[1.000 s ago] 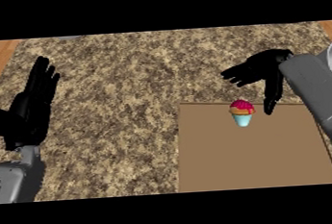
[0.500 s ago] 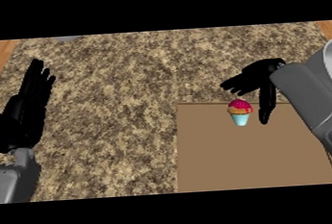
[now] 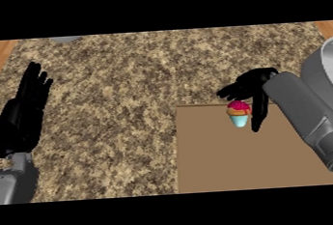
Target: Pick the cupcake from the tray and place it in the pot
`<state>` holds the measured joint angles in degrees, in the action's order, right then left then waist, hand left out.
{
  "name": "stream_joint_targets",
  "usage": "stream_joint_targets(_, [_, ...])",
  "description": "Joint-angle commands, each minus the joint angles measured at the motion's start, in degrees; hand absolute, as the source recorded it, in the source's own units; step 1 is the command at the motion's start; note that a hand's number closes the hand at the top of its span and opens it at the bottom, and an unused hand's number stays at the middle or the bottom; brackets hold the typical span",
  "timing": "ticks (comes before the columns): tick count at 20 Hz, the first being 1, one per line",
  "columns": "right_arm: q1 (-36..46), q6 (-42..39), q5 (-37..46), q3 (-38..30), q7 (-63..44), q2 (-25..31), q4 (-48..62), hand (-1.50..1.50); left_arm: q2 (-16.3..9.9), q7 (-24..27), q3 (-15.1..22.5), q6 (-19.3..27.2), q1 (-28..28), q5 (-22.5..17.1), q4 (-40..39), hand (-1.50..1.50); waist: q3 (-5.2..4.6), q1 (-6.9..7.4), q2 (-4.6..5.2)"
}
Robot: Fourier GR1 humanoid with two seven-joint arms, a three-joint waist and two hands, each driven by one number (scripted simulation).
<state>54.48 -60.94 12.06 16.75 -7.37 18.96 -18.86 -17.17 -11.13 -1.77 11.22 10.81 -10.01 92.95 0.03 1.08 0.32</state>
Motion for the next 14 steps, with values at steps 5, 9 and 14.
stream_joint_targets(5, [-1.6, 0.3, 5.1, 0.3, 4.7, -0.3, 1.4, -1.50, -0.5, 1.2, -2.6, -3.3, 2.4, -0.8, -3.7, 0.00, 0.01, 0.14, 0.17])
stream_joint_targets(9, [-6.2, 0.1, 7.9, 3.7, 12.4, -0.3, -4.3, 1.50, 0.4, -1.5, -1.5, -1.6, 2.8, 0.3, -1.2, 0.00, 0.06, 0.04, 0.14])
stream_joint_targets(14, [-6.0, -0.2, 9.3, 4.2, 17.1, 1.4, -5.3, 1.50, 0.8, -3.3, -1.3, -0.3, 4.5, 1.6, -0.7, 0.00, 0.07, 0.09, 0.22])
